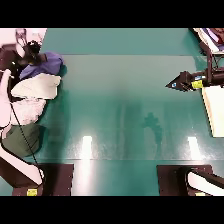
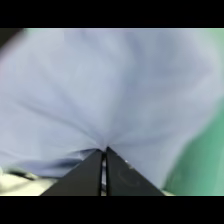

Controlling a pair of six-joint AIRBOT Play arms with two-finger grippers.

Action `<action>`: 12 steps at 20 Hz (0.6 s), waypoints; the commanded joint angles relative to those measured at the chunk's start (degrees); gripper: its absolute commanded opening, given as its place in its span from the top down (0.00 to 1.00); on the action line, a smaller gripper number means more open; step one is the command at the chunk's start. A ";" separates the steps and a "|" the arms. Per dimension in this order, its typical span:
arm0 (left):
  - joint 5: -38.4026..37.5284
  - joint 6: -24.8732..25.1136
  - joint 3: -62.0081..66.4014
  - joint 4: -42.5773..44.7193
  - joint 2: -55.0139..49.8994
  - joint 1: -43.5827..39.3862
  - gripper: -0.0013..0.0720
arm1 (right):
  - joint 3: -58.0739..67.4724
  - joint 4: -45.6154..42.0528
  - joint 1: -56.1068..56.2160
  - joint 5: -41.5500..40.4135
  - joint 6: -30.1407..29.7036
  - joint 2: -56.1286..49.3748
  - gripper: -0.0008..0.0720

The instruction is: Fold the shirts.

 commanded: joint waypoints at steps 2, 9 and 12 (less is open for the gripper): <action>-2.51 1.01 9.09 -1.57 11.67 -2.84 0.96 | 0.07 3.98 -1.33 -4.72 -0.02 1.79 0.96; -6.05 7.63 9.20 -0.39 38.32 -19.47 0.96 | 8.72 5.25 -7.89 -8.28 -3.48 8.17 0.96; -13.57 5.88 7.63 -0.44 39.45 -29.27 0.96 | 15.91 5.22 -8.87 -7.96 -3.45 8.11 0.96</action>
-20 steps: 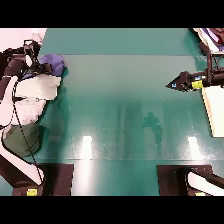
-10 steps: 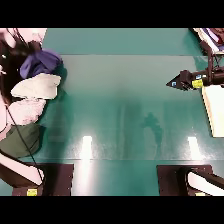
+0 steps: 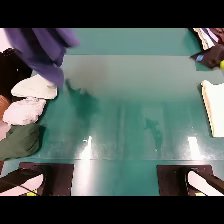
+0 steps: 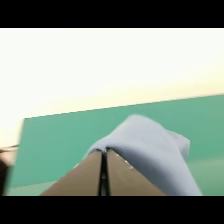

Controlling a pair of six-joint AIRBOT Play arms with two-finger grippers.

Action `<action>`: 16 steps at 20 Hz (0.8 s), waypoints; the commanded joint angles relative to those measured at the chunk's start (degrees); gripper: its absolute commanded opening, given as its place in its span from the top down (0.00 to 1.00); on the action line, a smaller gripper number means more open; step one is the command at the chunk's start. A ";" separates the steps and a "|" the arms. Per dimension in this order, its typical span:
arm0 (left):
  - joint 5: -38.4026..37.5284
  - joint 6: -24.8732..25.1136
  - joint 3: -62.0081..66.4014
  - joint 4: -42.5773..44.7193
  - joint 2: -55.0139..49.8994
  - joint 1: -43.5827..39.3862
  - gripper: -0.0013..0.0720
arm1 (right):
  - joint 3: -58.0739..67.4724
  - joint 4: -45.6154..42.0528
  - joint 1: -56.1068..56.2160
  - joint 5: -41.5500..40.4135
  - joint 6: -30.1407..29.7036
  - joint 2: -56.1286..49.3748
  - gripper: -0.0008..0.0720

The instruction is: Fold the shirts.

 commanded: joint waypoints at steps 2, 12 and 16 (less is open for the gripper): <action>-7.72 -3.28 -7.76 0.02 3.34 -14.93 0.96 | 9.33 0.13 -1.31 -0.02 -0.72 0.59 0.96; -4.83 -4.92 -32.00 -7.10 -8.61 -29.35 0.23 | 13.73 0.57 -1.31 7.65 -0.70 0.59 0.96; -17.38 -4.92 -29.81 0.52 -3.54 -16.17 0.23 | 13.70 0.55 -1.31 8.70 -0.72 0.59 0.96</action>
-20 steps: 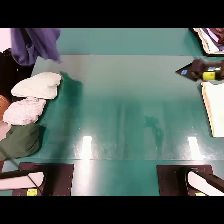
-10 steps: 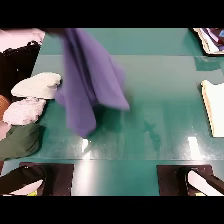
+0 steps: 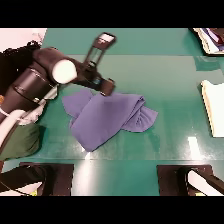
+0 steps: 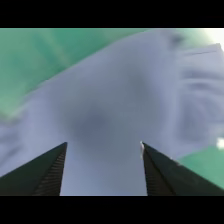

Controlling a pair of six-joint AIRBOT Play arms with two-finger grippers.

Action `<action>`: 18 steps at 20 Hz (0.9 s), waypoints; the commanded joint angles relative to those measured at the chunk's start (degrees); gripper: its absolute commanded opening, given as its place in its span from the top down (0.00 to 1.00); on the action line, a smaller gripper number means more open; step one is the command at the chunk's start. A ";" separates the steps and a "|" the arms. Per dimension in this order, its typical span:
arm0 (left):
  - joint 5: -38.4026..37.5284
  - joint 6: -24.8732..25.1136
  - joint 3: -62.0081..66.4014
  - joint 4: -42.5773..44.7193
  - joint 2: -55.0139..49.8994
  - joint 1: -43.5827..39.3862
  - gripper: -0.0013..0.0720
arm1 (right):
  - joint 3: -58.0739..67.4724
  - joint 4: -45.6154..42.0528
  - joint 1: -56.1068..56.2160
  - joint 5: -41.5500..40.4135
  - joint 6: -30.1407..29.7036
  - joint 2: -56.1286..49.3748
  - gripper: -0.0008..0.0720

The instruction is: Fold the shirts.

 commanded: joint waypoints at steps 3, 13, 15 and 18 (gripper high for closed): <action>-12.00 0.04 -5.55 3.89 6.99 19.17 0.23 | 0.15 -0.04 -0.02 1.46 0.02 -0.11 0.96; 2.91 0.13 -41.75 -15.65 11.96 35.98 0.23 | 0.15 0.02 -0.02 1.51 0.02 -0.11 0.96; 7.32 0.13 -44.85 -19.89 11.91 37.51 0.23 | 0.13 0.04 -0.02 1.55 0.02 -0.11 0.96; 13.99 0.13 -48.37 -25.79 11.47 37.79 0.23 | 0.13 0.04 -0.02 1.49 0.02 -0.11 0.96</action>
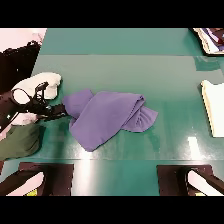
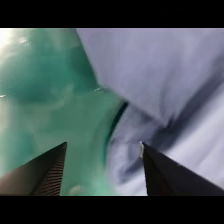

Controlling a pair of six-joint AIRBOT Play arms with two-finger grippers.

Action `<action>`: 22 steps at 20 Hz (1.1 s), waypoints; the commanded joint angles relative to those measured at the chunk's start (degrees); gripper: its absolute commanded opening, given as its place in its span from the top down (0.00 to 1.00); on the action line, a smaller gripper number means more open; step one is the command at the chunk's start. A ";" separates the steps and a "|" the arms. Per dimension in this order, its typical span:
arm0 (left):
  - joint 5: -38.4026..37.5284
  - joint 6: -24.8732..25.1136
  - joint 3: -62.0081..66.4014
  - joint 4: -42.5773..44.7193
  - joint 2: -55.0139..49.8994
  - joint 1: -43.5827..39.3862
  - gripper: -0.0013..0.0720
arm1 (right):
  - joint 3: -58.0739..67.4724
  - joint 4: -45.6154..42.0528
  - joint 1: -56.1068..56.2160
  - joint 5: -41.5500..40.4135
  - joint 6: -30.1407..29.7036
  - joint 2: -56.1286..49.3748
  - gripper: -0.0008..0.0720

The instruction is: Fold the shirts.

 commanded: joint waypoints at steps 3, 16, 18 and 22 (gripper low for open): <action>11.72 0.02 -4.52 -12.13 -2.89 1.14 0.23 | 0.04 0.02 -0.02 0.11 0.02 -0.02 0.96; 16.37 2.95 -1.38 -16.81 -6.43 1.11 0.95 | -3.78 -0.90 -0.02 1.99 0.07 0.00 0.96; 13.07 5.64 4.70 -15.67 -6.29 1.11 0.95 | -9.22 -4.17 0.83 3.26 0.07 0.00 0.96; 6.29 11.06 20.04 -15.67 -6.29 1.09 0.95 | -23.41 -15.26 4.48 3.50 0.07 -0.33 0.95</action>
